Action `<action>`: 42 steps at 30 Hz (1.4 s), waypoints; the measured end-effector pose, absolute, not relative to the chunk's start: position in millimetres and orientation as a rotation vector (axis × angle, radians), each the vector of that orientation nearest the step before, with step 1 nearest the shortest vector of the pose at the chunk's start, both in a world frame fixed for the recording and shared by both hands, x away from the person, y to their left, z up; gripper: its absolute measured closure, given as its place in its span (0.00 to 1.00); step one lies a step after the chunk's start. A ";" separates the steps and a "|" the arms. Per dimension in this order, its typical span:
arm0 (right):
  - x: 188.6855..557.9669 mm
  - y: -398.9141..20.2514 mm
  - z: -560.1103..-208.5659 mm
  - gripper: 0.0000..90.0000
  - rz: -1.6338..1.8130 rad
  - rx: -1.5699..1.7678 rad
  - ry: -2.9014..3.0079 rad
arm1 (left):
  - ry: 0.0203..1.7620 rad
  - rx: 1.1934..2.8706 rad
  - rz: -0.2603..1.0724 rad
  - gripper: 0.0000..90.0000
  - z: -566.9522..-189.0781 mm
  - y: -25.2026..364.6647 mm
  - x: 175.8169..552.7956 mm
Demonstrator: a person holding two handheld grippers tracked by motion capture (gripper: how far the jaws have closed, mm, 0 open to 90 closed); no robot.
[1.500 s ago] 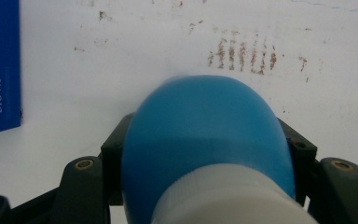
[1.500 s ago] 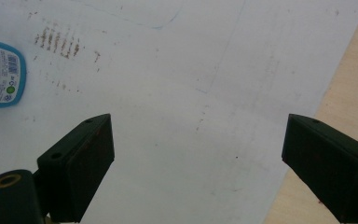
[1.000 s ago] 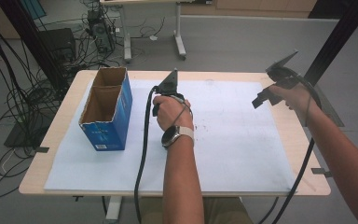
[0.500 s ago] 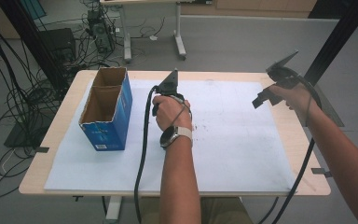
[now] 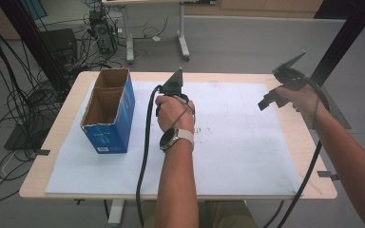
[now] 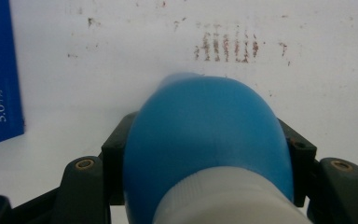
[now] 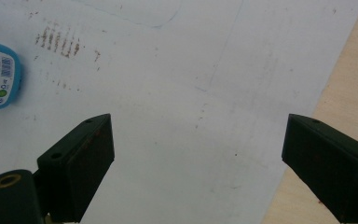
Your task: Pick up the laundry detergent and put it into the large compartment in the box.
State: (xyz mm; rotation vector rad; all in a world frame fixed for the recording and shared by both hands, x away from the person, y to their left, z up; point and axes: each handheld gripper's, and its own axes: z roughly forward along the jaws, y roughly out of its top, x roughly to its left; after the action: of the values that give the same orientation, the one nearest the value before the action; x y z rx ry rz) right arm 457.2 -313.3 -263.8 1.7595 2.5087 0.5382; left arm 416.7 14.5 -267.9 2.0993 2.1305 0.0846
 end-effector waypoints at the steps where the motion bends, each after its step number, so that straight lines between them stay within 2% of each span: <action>1: 456.8 -313.4 -263.6 0.10 0.542 1.762 2.505 | 2.118 2.107 0.094 0.43 -264.8 14.0 415.9; 27: 454.0 -312.8 -262.0 0.10 0.544 1.751 2.511 | 1.994 2.172 0.118 0.43 -210.7 14.2 403.2; 42: 450.8 -316.3 -266.1 0.10 0.540 1.776 2.501 | 1.945 2.231 0.057 0.43 -188.4 20.7 403.0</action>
State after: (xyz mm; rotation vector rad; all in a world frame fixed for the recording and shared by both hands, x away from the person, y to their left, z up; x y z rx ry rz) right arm 450.8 -316.3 -266.1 1.7764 2.5014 0.5401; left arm 403.0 20.7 -188.4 2.2313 1.9447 0.0570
